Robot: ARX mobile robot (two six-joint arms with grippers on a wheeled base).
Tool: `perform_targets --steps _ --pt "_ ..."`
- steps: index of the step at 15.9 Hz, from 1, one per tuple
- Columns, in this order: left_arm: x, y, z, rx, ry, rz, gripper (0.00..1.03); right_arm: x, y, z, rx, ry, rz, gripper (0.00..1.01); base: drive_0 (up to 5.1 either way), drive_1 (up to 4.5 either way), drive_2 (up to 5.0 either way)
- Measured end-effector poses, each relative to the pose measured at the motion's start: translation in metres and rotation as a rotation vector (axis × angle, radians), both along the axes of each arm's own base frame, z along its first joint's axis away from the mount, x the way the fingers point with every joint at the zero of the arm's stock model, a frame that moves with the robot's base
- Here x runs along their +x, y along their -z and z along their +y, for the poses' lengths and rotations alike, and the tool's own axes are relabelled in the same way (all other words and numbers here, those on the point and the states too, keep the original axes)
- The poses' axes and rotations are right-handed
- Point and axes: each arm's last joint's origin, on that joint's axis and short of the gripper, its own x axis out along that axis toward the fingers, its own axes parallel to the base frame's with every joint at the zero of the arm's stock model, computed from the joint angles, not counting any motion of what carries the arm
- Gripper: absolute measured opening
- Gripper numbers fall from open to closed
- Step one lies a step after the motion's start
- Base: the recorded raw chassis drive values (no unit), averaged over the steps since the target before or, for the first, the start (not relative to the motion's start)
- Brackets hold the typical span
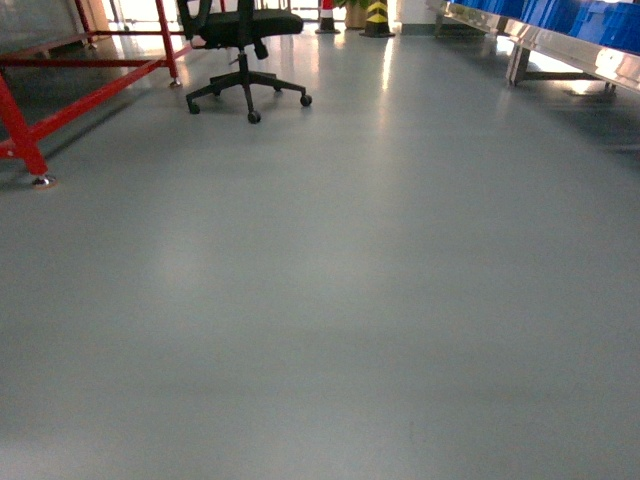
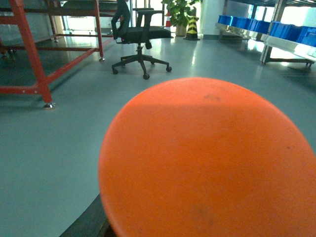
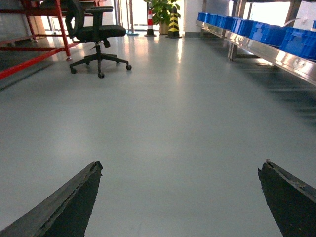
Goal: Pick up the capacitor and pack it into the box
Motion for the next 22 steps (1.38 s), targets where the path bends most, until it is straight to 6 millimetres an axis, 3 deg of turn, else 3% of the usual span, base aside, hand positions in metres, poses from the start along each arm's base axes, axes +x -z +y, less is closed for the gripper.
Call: perform_targets --steps 22 --pt "0.0 0.0001 0.0 0.0 0.0 0.001 0.44 0.0 0.0001 0.0 0.0 0.0 0.002 0.98 -4.9 2.45 2.4"
